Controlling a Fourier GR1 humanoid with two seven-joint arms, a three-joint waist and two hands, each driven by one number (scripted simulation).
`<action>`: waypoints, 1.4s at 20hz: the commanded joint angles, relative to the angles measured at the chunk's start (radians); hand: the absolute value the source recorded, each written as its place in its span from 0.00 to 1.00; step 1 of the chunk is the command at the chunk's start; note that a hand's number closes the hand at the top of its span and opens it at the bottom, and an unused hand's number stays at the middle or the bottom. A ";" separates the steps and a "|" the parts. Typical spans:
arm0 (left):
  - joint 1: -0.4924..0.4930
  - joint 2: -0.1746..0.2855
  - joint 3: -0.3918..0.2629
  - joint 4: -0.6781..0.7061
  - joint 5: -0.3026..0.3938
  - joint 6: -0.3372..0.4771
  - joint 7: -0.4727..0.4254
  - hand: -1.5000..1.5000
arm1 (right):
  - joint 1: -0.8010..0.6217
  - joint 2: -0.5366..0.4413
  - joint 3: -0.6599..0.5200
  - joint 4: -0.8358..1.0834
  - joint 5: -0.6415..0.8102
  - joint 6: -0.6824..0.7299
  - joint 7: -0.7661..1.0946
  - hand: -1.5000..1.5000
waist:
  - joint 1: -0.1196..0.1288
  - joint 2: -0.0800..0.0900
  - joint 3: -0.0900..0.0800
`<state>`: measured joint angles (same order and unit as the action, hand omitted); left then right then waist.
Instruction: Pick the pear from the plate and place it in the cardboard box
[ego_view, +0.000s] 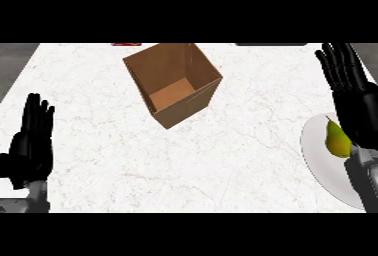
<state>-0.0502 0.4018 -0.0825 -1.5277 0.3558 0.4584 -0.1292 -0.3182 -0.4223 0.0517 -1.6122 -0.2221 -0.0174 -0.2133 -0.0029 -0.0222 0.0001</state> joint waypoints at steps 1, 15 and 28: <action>-0.018 0.026 -0.054 -0.062 -0.039 -0.022 0.051 0.50 | 0.051 -0.002 -0.060 0.066 -0.009 -0.041 0.049 0.00 | -0.001 0.021 0.001; -0.134 0.064 -0.319 -0.015 -0.116 -0.289 0.110 0.50 | 0.338 -0.283 0.086 0.270 0.599 -0.392 0.459 0.00 | -0.040 0.025 -0.007; -0.206 -0.024 -0.347 0.020 -0.179 -0.283 0.164 0.50 | 0.233 -0.476 0.044 -0.239 0.350 0.140 1.166 0.00 | -0.002 0.021 -0.002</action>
<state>-0.2316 0.4054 -0.4203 -1.5163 0.1968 0.1713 0.0150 -0.0380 -0.9045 0.0938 -1.7673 0.2275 0.0046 0.7812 -0.0187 -0.0032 -0.0039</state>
